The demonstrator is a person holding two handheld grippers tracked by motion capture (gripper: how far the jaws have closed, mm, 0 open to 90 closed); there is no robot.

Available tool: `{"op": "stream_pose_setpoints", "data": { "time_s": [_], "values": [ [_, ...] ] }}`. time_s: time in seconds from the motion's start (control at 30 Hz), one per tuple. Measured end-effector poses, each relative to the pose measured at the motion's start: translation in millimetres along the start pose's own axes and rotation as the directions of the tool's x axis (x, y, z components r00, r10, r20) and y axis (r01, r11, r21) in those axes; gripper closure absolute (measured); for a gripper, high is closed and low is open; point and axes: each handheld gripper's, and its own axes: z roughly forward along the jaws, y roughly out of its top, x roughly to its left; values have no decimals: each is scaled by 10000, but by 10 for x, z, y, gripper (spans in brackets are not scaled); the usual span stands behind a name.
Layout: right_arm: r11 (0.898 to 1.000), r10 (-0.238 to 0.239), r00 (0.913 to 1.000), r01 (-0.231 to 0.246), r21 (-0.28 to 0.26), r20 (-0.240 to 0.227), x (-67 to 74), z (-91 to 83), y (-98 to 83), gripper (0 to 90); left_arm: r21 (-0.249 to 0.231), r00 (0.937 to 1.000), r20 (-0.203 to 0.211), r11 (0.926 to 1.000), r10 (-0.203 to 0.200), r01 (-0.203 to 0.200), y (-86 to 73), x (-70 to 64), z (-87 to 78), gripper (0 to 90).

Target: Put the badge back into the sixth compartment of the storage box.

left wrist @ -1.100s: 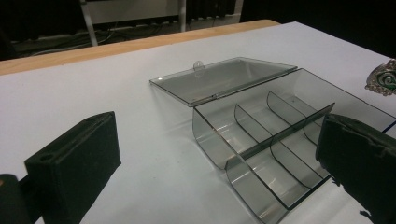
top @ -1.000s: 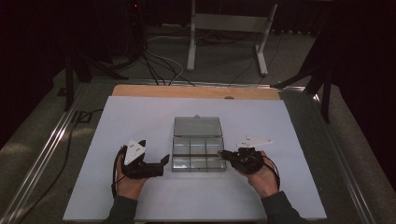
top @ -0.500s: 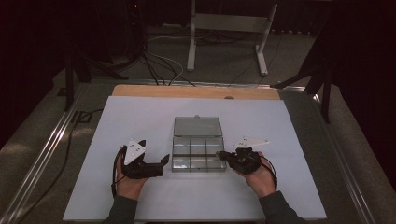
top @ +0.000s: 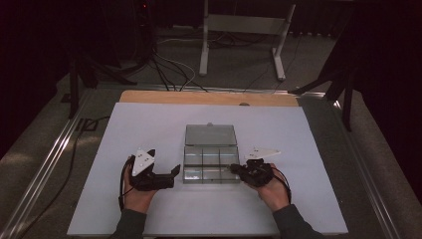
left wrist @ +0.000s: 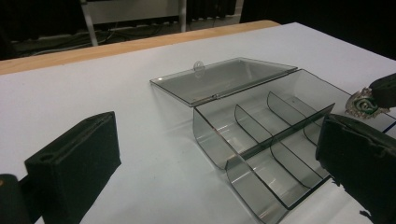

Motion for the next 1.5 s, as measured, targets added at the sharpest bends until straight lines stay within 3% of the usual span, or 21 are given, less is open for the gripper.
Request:
{"op": "stream_pose_setpoints", "data": {
  "time_s": [0.67, 1.07, 1.5],
  "values": [
    [9975, 38, 9998, -25, 706, -193, 51, 236, -71, 875, 9, 10000, 2, 10000, -3, 3, -2, -3, 2, 13],
    [9954, 321, 9990, -292, 909, -309, 14, 291, -79, 870, 42, 10000, 15, 10000, -10, 10, -7, -5, 7, 13],
    [9937, -103, 9987, 47, 1122, 491, 24, 319, -89, 790, 148, 10000, 84, 9999, 26, -28, -20, -26, 35, 13]
  ]
}}
